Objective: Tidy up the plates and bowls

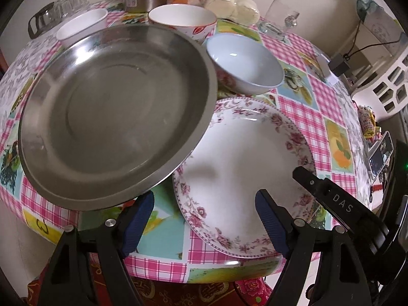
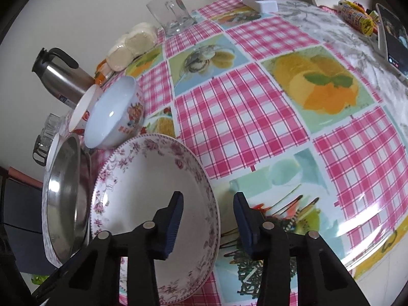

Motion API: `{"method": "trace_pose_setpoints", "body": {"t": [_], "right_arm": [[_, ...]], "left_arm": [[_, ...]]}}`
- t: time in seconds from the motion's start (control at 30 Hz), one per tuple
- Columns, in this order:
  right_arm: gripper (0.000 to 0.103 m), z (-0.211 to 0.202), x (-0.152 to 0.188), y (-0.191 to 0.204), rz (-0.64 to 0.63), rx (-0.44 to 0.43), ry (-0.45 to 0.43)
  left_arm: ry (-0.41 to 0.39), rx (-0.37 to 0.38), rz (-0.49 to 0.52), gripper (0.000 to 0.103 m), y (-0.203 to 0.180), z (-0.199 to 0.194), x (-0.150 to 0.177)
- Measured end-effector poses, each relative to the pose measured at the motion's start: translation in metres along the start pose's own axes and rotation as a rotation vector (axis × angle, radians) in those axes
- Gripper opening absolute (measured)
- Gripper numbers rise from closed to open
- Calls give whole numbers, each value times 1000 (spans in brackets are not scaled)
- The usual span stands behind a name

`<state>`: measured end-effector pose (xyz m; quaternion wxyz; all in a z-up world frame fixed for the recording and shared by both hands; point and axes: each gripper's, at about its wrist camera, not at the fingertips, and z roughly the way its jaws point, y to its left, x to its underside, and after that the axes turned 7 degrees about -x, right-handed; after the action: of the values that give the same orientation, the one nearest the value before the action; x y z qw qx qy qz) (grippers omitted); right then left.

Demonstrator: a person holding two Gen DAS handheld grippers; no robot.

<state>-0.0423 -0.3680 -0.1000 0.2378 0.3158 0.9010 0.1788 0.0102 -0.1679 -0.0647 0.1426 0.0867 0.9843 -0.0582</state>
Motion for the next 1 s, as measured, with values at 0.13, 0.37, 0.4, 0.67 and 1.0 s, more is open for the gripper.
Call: {"method": "trace_pose_setpoints", "body": {"t": [0.13,0.37,0.4,0.67,1.0], "right_arm": [[28,0,0,-4,11,19,-12],[27,-3,-1,-10,13,20,-17],[27,-5,0,-12,17,26,-20],[26,-13,-2,-29,59,28,-28],[25,-14,-3,-35,79,9,-33]], "left_arm": [[20,-1,-13,82,2,8,-1],[40,6,-15,79,0,19,0],[43,7,-16,76,0,20,0],[30,49,15,69,-14,27,-4],[11,92,26,57,-23,39,-12]]}}
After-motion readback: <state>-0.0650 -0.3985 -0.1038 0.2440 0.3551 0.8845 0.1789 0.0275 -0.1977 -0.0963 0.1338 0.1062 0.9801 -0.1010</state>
